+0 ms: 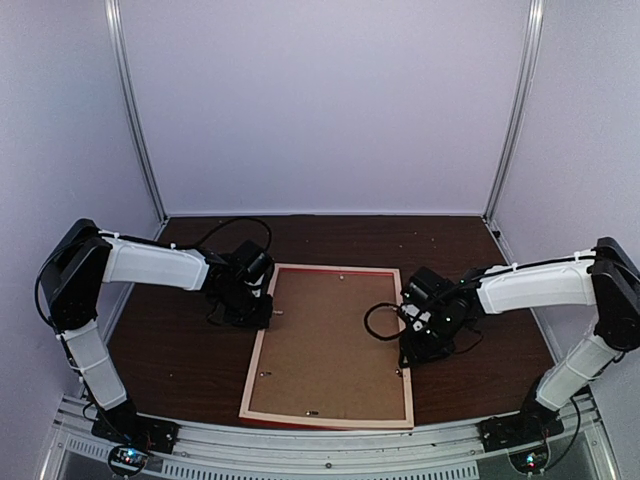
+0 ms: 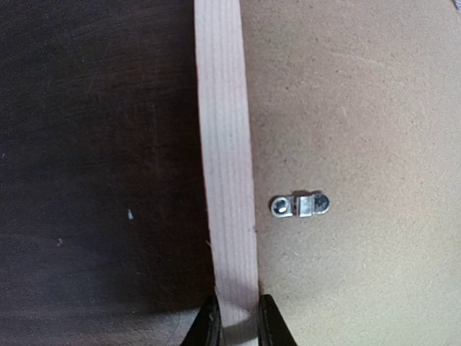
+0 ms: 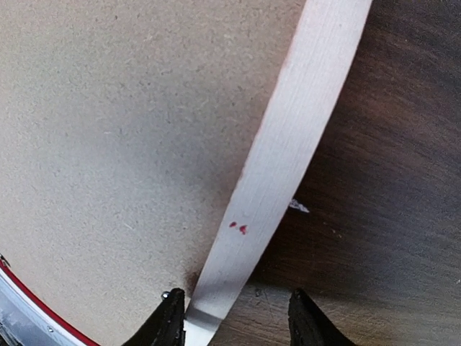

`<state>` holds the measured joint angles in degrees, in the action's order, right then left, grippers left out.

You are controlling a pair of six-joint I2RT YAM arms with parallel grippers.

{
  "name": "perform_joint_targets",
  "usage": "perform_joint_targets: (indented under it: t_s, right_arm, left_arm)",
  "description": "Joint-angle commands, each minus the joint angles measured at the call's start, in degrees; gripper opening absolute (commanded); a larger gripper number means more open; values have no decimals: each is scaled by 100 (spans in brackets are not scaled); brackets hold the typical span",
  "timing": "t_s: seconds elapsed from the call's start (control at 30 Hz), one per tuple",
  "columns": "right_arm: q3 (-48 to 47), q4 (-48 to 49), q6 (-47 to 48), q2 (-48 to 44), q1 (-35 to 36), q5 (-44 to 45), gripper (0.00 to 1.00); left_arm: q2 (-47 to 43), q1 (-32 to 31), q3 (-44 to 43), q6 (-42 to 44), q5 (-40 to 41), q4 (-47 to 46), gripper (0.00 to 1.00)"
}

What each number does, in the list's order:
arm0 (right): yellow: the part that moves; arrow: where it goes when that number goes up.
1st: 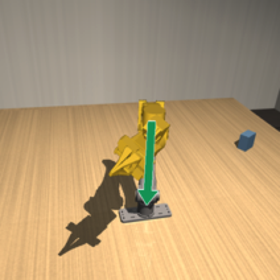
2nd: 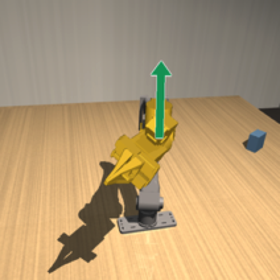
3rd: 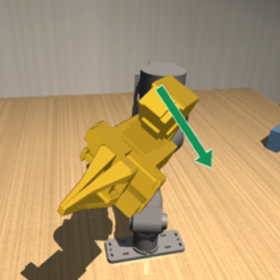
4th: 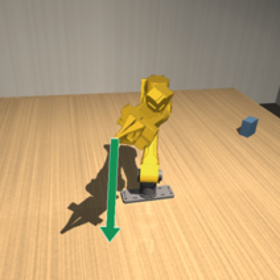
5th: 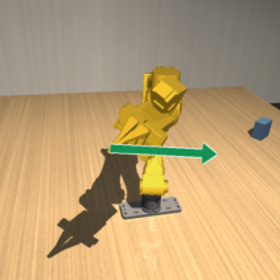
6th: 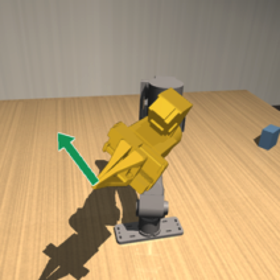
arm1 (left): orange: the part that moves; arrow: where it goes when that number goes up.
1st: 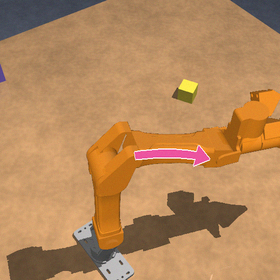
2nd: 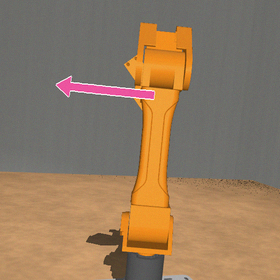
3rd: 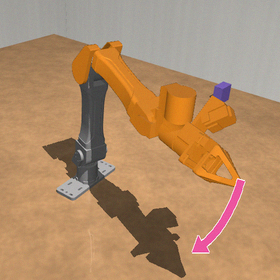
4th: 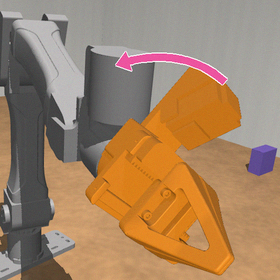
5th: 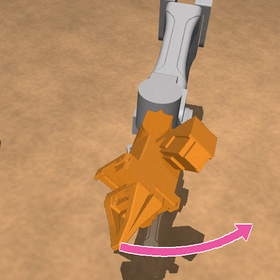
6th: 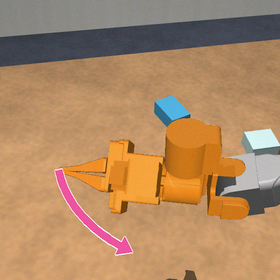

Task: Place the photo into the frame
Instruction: Press the fastener onto the backboard.

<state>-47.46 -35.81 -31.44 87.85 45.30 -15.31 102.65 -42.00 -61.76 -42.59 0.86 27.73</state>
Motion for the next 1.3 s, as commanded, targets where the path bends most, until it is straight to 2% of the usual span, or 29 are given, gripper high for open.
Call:
perform_joint_targets:
  t_s: [0.0, 0.3, 1.27]
  right_arm:
    - [-302, -673, -112, 291, 177, 419, 48]
    - [-461, -877, -364, 577, 453, 408, 50]
    - [-290, -833, -766, 233, 609, 198, 59]
  left_arm:
    - [-11, -1, 62, 84, 94, -30, 14]
    - [-13, -1, 59, 67, 101, -28, 14]
    - [-17, 0, 76, 55, 105, -29, 14]
